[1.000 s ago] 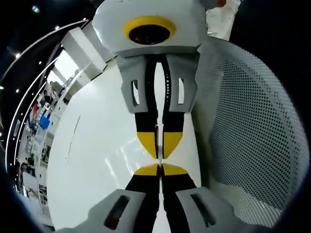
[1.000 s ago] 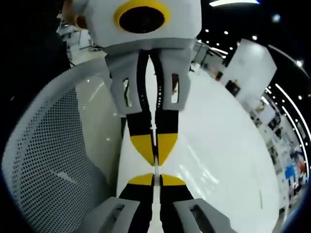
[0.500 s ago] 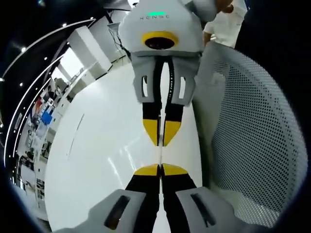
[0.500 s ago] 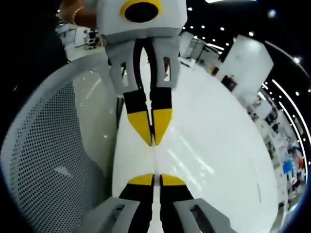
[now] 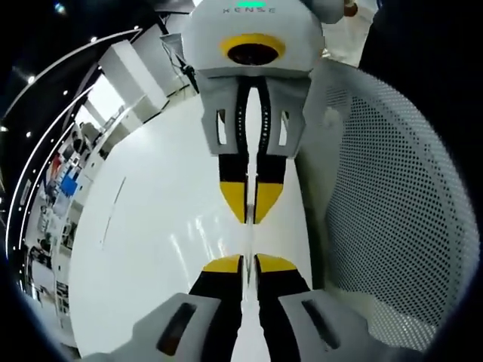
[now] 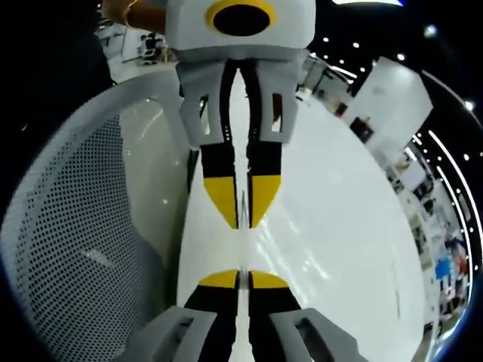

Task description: Open the resealable bag by pulling the two sides of the seal apart until the entire bag opening is separated and visibly accessible.

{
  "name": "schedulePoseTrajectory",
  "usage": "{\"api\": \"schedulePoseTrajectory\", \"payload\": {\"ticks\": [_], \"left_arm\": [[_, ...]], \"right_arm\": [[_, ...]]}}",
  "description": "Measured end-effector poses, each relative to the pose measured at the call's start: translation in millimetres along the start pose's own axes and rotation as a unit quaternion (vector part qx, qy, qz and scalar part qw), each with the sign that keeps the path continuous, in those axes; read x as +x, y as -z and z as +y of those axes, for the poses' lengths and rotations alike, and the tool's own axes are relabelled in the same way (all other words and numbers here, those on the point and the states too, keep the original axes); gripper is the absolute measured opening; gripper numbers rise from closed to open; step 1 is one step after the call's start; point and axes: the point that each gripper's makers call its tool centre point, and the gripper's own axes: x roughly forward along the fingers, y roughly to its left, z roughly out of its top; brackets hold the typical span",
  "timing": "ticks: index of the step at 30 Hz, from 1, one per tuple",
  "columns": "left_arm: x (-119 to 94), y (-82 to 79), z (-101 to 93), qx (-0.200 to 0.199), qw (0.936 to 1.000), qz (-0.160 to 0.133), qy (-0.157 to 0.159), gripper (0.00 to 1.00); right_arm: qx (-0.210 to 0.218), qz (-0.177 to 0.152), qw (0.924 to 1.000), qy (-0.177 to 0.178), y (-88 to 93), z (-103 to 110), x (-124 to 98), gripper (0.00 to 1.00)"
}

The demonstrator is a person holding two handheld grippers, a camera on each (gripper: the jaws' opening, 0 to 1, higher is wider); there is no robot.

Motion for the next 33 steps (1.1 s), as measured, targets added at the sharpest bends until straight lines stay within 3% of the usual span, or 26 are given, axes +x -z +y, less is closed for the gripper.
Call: {"api": "schedulePoseTrajectory", "payload": {"ticks": [6,17,33], "left_arm": [[10.1,-1.8,-7.5,0.024,0.9995,0.013,0.014,0.15],[10.2,-3.5,-5.3,0.025,0.9996,0.01,0.003,0.0],[6.1,-5.2,-5.6,0.024,0.9997,-0.006,0.008,0.0]], "right_arm": [[-0.007,0.001,1.0,-0.003,-2.4,0.9,1.9,0.0],[-0.02,0.0,0.9998,0.001,-5.9,2.9,1.3,0.0],[-0.014,-0.003,0.9999,-0.001,-2.6,2.5,2.4,0.0]]}}
